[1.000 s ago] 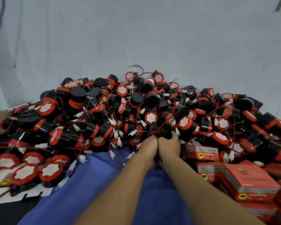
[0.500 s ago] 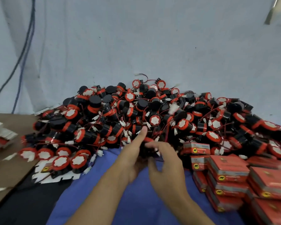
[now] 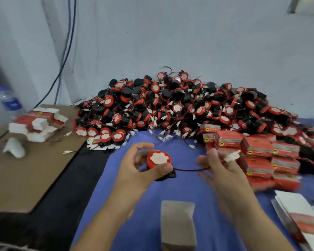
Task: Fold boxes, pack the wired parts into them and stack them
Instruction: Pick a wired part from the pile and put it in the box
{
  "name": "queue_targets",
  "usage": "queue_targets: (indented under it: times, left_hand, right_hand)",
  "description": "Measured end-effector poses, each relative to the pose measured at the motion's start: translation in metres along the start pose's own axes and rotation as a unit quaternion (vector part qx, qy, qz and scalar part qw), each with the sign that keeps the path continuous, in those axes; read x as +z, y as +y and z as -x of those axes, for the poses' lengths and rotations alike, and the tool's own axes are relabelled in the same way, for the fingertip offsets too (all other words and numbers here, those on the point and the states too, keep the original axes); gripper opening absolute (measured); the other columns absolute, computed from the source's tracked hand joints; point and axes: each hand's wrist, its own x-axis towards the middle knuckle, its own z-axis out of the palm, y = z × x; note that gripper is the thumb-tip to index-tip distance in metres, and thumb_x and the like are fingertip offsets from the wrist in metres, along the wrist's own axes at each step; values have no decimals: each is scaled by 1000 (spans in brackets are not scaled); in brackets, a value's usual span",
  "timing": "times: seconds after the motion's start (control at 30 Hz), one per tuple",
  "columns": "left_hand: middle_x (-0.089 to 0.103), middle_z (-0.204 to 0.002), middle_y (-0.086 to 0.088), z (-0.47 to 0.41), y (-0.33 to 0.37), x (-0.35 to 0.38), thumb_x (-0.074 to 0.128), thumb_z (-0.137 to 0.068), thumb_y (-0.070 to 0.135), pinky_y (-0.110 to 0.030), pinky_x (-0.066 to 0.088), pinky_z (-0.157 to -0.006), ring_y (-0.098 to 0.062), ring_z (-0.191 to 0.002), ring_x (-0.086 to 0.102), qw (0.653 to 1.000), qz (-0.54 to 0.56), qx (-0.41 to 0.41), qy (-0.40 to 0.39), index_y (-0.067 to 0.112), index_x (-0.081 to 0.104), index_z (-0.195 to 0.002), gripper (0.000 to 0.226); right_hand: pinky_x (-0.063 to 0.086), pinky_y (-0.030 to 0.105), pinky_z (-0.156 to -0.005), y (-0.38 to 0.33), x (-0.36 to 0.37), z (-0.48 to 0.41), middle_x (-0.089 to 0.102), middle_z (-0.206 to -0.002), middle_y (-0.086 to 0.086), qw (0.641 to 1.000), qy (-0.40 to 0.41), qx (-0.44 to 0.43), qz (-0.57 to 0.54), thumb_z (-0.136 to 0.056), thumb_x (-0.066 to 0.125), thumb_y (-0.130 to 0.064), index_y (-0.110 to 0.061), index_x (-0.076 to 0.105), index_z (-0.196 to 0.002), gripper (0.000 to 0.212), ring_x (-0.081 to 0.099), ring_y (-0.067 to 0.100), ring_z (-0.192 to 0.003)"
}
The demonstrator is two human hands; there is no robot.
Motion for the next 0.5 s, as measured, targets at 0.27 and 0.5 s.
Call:
queue_targets:
  times: [0.27,0.5]
  left_hand:
    - [69,-108,21,79,-35,24,97,-54,38,-17,54,-85,1,-100,67,980,-171,91,37,43,59,-106,65]
    - [61,-102,29,96,-76,27,81,-74,48,-22,50,-76,5,-95,57,923,-375,85,-9,46,51,-97,38]
  right_hand:
    - [59,21,-71,3,-39,67,68,-83,9,994,5,-69,79,-102,56,-11,-9,60,-93,10,76,19,-80]
    - [60,41,-78,27,-22,91,70,-83,2,959,-49,-121,250,-100,60,-23,-19,59,-85,16,72,23,-86]
